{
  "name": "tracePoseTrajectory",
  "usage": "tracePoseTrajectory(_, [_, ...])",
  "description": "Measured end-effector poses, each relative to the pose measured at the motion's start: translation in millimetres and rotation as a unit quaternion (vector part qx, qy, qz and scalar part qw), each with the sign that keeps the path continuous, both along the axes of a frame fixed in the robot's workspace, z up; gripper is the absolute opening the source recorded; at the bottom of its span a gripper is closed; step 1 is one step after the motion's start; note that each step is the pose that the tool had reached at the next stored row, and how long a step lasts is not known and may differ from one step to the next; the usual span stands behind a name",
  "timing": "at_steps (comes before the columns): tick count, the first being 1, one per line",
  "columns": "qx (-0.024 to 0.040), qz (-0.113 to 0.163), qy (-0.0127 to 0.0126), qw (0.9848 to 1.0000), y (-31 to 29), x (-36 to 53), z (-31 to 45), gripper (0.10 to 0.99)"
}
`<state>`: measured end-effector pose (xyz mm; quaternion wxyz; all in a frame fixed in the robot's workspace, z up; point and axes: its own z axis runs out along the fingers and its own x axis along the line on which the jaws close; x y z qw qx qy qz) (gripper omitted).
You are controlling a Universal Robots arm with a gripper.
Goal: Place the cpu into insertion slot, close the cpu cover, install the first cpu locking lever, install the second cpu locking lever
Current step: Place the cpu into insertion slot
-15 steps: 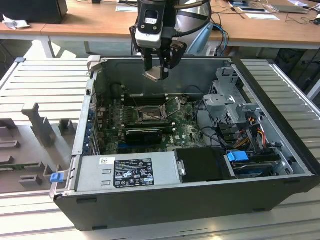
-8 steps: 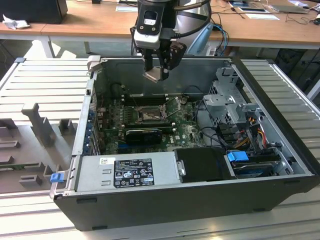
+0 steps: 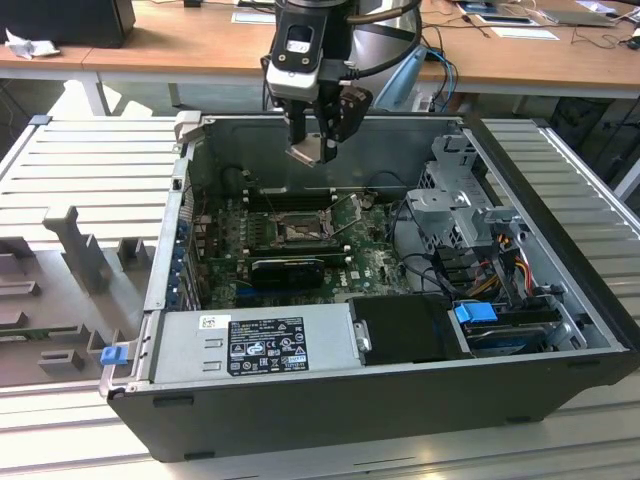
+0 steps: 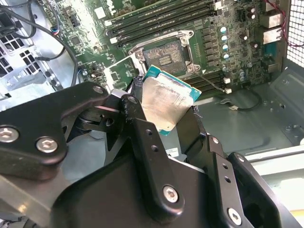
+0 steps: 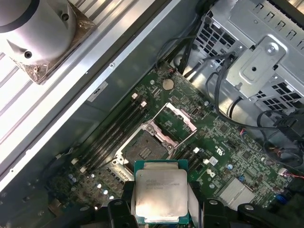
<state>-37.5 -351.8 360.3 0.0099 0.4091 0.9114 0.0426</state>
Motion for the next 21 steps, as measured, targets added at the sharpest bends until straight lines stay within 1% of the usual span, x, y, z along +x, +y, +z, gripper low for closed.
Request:
tracePoseTrajectory(6, [0.0000,-0.017,0.0000,0.9999,0.0,0.0,0.0,0.529])
tracePoseTrajectory(9, [-0.0003,-0.033,0.0000,0.9995,0.1,0.0,-0.6,0.529])
tracePoseTrajectory(12, [-0.0012,-0.054,0.0000,0.9985,0.0,0.0,-1.0,0.529])
tracePoseTrajectory(14, [-0.0013,-0.062,0.0000,0.9981,0.0,0.0,-1.1,0.529])
tracePoseTrajectory(18, [-0.0014,-0.082,0.0000,0.9966,0.0,0.0,-1.6,0.529])
tracePoseTrajectory(21, [-0.0014,-0.091,0.0000,0.9959,0.0,0.0,-1.8,0.529])
